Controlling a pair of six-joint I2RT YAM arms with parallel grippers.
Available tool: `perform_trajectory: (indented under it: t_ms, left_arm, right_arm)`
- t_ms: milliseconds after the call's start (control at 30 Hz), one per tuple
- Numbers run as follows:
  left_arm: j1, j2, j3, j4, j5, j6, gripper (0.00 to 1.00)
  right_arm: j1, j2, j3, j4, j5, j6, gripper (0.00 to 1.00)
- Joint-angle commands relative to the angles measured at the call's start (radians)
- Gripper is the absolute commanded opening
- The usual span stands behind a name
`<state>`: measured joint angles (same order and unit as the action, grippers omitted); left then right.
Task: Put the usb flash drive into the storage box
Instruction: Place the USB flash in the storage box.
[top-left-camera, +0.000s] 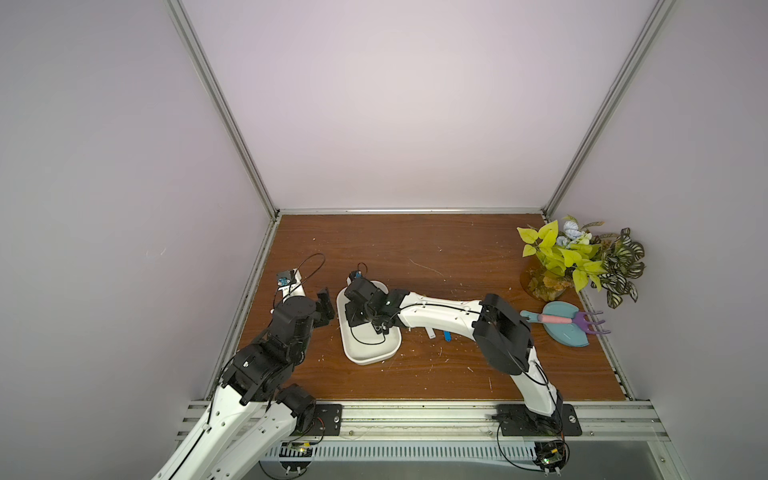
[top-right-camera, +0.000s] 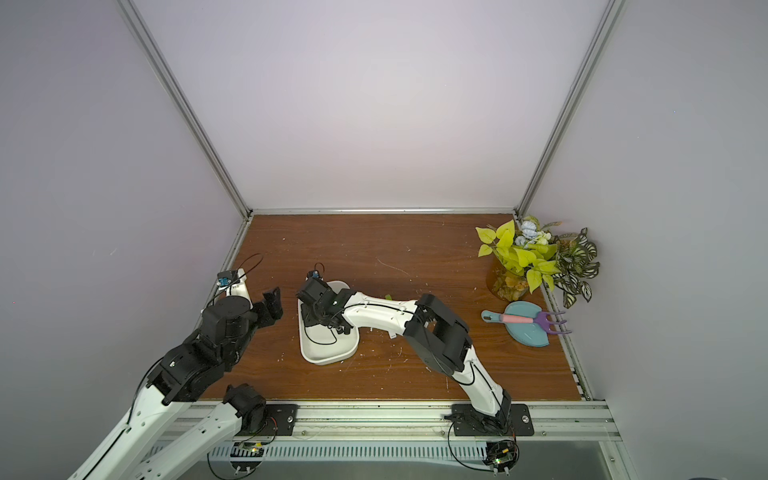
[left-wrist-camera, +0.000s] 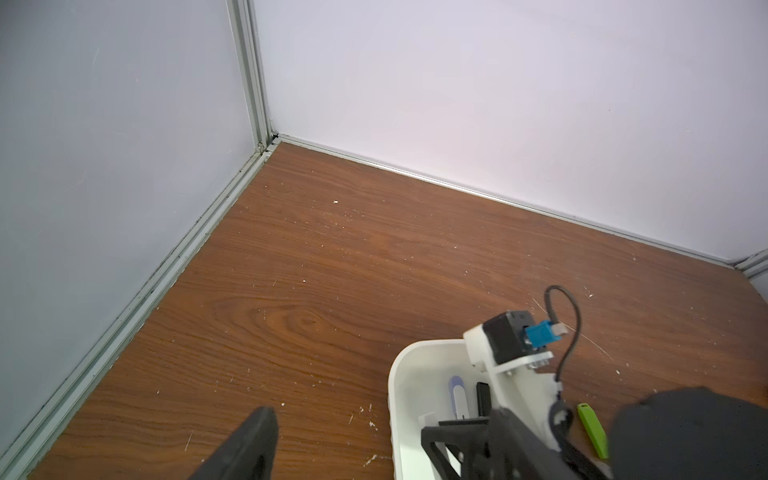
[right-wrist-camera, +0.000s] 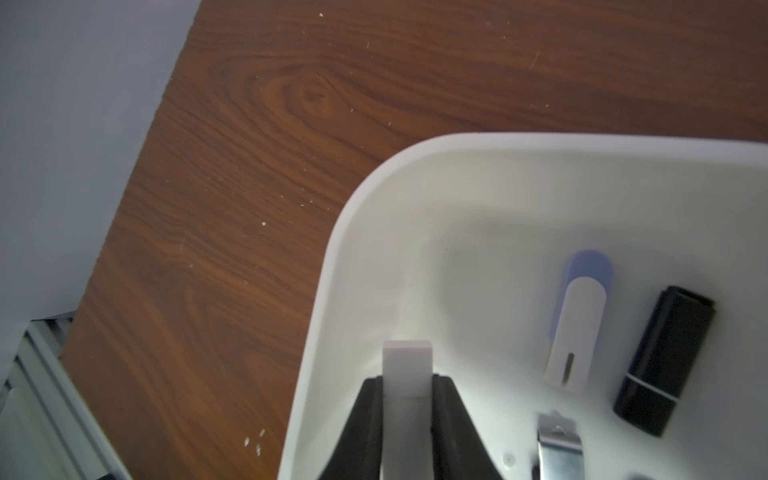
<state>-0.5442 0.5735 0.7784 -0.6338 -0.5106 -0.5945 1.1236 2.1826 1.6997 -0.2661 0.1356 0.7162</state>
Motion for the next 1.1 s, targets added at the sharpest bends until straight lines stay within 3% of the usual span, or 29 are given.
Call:
perform_trajectory:
  t_ms: [0,400,767,1067]
  left_arm:
    - [0.011,0.006,-0.010,-0.017,-0.018,-0.005,0.79]
    - [0.011,0.023,-0.010,-0.016,-0.011,-0.001,0.79]
    - [0.011,0.042,-0.009,-0.017,-0.011,0.001,0.80]
    - [0.011,0.054,-0.010,-0.017,-0.010,0.002,0.80]
  right_arm:
    - [-0.001,0.018,0.089,-0.071,0.076,0.026,0.19]
    - [-0.005,0.109,0.171,-0.129,0.213,-0.006,0.20]
    - [-0.022,0.130,0.174,-0.134,0.211,-0.009,0.23]
    - [-0.027,0.129,0.169,-0.130,0.203,-0.010,0.41]
